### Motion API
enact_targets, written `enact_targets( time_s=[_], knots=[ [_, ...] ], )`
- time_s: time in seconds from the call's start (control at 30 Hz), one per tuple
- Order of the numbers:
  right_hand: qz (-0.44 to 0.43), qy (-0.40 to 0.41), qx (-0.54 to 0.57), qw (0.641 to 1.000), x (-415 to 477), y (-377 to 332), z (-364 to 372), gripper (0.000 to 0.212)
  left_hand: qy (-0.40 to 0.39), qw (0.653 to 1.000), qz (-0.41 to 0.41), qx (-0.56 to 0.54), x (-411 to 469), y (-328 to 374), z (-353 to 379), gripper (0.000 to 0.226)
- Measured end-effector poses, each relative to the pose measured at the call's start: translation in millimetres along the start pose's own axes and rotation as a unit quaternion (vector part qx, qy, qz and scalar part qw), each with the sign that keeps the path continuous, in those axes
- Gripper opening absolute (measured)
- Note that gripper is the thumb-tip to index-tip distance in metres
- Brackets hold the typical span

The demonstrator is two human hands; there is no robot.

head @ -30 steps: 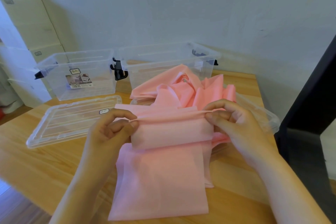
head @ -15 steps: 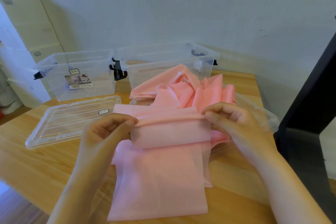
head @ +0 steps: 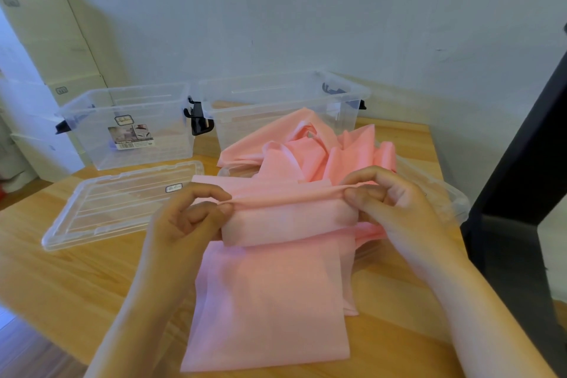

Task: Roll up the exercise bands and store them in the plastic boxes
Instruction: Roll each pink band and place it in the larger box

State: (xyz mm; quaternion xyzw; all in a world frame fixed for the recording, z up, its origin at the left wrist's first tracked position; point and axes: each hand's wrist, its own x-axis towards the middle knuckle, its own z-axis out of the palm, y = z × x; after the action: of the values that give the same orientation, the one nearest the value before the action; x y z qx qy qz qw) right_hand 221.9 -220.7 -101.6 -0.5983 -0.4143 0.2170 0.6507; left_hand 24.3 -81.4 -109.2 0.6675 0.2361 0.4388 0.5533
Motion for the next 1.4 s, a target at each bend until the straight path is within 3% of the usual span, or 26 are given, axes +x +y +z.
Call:
enact_targets(
  time_s=[0.13,0.3,0.43,0.6,0.77,1.03,1.27,1.4],
  knots=[
    [0.005,0.006,0.043,0.999,-0.3,-2.1,-2.1,0.025,0.009,0.999,0.003,-0.048,0.1,1.3,1.1,0.016],
    [0.037,-0.002,0.085,0.996,0.1,-0.1,-5.6,0.036,0.022,0.999,0.006,-0.044,0.9,-3.9,-5.4,0.041],
    [0.022,-0.006,0.068,0.997,1.1,-1.4,-2.6,0.008,0.025,0.999,0.010,-0.040,1.1,-1.3,-3.7,0.032],
    [0.007,0.002,0.028,1.000,0.5,0.7,-1.0,0.023,0.046,0.999,0.016,0.013,0.1,0.8,1.4,0.034],
    [-0.002,0.008,0.000,1.000,-0.1,0.9,0.1,0.021,0.043,0.999,0.005,0.013,3.1,-3.4,1.0,0.024],
    [-0.012,0.001,0.008,1.000,-1.5,-3.9,0.1,0.023,-0.011,0.999,-0.014,-0.046,1.1,-4.7,-1.5,0.009],
    [-0.005,-0.001,0.034,0.999,-0.9,-4.9,-1.7,0.035,-0.028,0.995,-0.021,-0.089,-0.3,-1.9,-1.9,0.014],
    [-0.004,-0.004,0.041,0.999,-1.5,-4.6,-2.6,0.029,-0.027,0.993,-0.032,-0.114,0.1,0.6,-1.6,0.014]
  ],
)
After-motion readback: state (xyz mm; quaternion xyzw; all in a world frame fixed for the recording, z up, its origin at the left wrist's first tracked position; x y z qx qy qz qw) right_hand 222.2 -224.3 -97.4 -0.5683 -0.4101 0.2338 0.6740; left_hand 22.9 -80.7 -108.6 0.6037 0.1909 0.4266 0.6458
